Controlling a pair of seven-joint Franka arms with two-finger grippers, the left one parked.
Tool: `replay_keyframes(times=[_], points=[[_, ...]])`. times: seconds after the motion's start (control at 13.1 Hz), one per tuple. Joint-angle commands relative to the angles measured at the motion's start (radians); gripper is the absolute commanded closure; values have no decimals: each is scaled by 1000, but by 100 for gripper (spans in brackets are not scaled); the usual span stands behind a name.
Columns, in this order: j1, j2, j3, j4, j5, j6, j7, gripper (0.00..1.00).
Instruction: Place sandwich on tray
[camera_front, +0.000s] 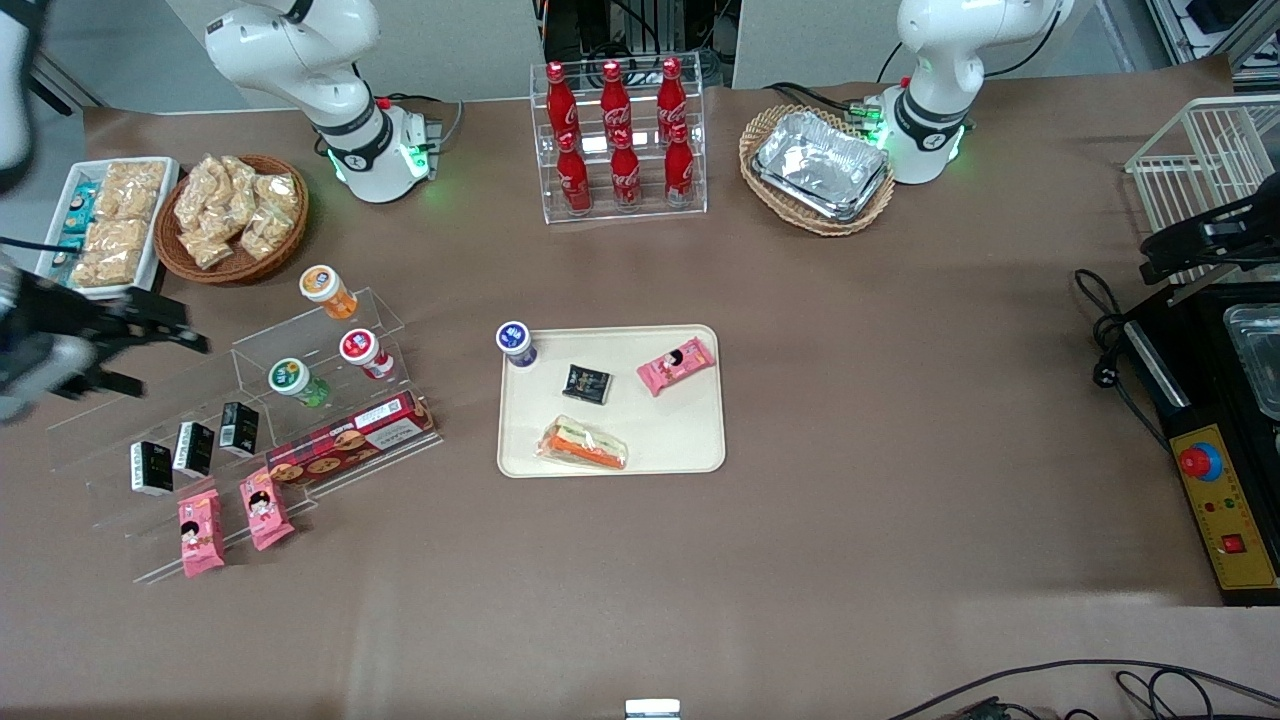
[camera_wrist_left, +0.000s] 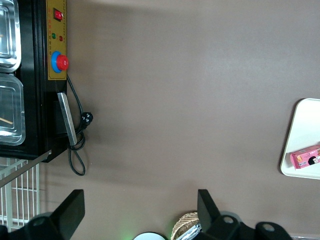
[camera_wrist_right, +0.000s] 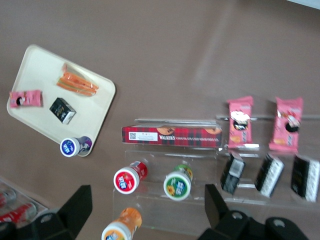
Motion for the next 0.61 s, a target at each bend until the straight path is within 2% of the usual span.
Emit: replay_keyframes(times=[0.0,0.08,0.23,0.38,0.53], points=[[-15,-111,19,-22,-118,-49,271,0],[-11,-137,24,-22,-166,-78,393,0],[-7,-173,42,-22,-214,-109,543,0],[-7,-191,77,-18,-287,-135,609,0],[-12,-190,93,13,-304,-156,622,0]])
